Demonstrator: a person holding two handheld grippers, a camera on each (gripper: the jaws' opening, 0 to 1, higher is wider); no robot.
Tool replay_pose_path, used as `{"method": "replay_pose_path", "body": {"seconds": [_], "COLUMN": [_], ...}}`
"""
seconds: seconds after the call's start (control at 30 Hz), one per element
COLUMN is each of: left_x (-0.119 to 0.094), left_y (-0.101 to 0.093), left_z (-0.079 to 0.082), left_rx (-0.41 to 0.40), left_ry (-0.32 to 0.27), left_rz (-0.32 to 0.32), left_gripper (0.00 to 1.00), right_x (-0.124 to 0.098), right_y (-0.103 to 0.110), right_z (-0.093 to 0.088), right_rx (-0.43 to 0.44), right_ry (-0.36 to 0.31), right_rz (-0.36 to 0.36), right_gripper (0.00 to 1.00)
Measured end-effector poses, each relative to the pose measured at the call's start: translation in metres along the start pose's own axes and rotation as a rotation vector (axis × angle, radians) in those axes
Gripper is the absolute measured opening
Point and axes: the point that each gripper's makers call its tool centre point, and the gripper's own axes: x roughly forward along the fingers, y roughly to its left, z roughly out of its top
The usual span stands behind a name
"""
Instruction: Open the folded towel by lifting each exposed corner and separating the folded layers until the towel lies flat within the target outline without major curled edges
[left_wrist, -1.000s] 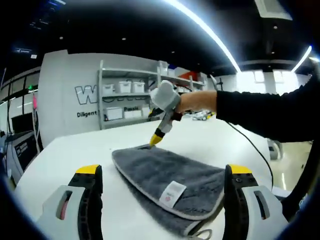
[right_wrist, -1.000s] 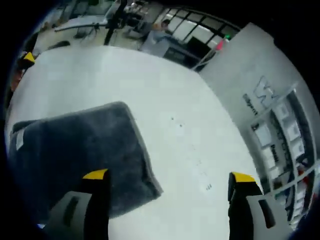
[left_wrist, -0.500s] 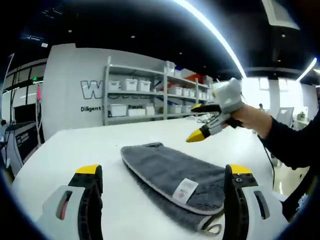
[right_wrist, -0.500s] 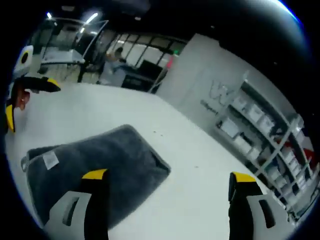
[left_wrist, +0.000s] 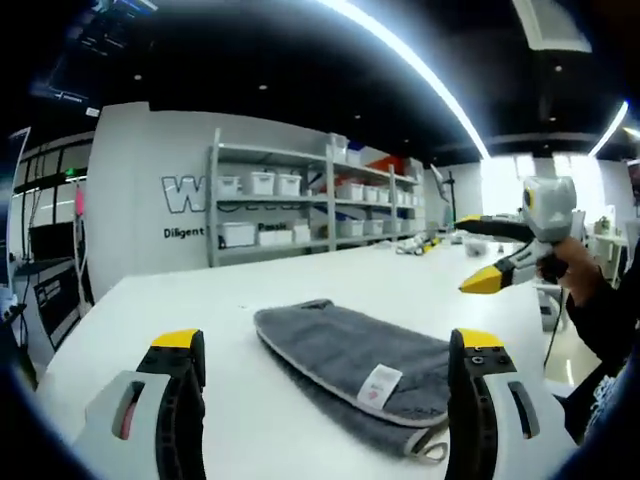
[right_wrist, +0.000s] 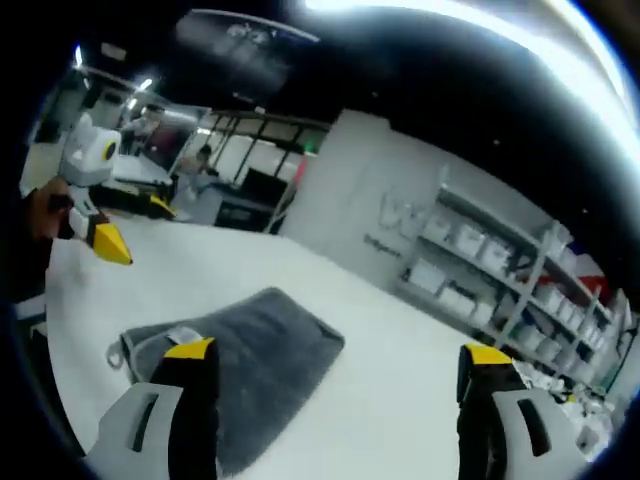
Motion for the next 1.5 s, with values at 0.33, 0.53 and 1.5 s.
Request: {"method": "replay_pose_path", "body": {"seconds": [0.33,0.53,1.5], "left_x": [-0.028,-0.044,-0.049], "left_y": [-0.004,-0.004,0.003], "left_z": [0.02,0.021,0.0], "left_rx": [0.04,0.04,0.073], "left_ry": [-0.019,-0.036,0.022], "left_rz": [-0.041,-0.023,0.031], "left_gripper": [1.0,1.0,1.0], "right_x": [-0.045,-0.06,-0.073], "right_y": [0.005,0.01,0.013], "right_z": [-0.013,-0.024,-0.048], "right_rx": [0.081,0.13,0.322], "right_ry": [-0.05,-0.062,-0.082], "right_rz": [-0.069,-0.078,0.02], "right_gripper": [1.0,1.0,1.0]}}
